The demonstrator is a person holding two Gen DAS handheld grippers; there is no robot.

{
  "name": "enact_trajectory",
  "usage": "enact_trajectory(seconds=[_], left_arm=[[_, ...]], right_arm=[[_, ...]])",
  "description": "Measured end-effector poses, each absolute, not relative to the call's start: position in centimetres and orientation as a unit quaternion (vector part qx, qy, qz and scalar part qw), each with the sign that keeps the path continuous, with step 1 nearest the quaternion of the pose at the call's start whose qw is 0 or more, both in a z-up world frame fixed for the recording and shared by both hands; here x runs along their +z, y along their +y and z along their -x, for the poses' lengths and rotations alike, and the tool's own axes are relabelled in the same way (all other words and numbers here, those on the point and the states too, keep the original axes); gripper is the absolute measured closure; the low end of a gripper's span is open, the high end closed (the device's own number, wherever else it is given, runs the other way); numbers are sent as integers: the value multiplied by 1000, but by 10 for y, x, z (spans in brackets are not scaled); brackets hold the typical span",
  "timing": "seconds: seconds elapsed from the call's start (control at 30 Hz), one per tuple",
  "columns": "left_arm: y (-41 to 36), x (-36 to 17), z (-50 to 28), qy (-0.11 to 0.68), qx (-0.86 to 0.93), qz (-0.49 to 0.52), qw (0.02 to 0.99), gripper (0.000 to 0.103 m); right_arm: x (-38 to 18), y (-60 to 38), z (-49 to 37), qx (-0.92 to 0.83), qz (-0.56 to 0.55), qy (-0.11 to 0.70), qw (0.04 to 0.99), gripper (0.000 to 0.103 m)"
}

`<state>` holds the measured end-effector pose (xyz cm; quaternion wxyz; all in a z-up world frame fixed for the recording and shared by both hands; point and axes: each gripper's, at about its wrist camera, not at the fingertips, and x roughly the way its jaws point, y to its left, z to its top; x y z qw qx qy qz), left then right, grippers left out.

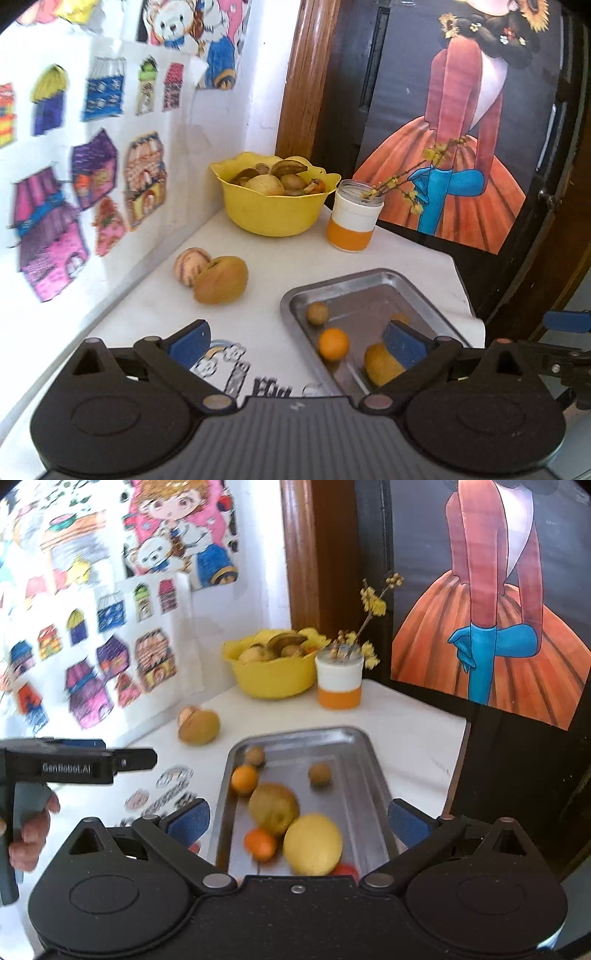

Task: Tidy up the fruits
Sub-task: 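Move both open tools back toward the pepino melon and the brown pear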

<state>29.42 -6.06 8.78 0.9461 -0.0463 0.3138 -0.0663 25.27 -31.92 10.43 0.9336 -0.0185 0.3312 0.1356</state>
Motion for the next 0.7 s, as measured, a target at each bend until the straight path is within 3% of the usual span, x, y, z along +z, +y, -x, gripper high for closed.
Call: enact_trajectory(seconds=[0.7], left_arm=[[-25, 43, -205, 385, 2, 33, 922, 1]], right_arm=[[42, -279, -188, 124, -11, 431, 894, 1]])
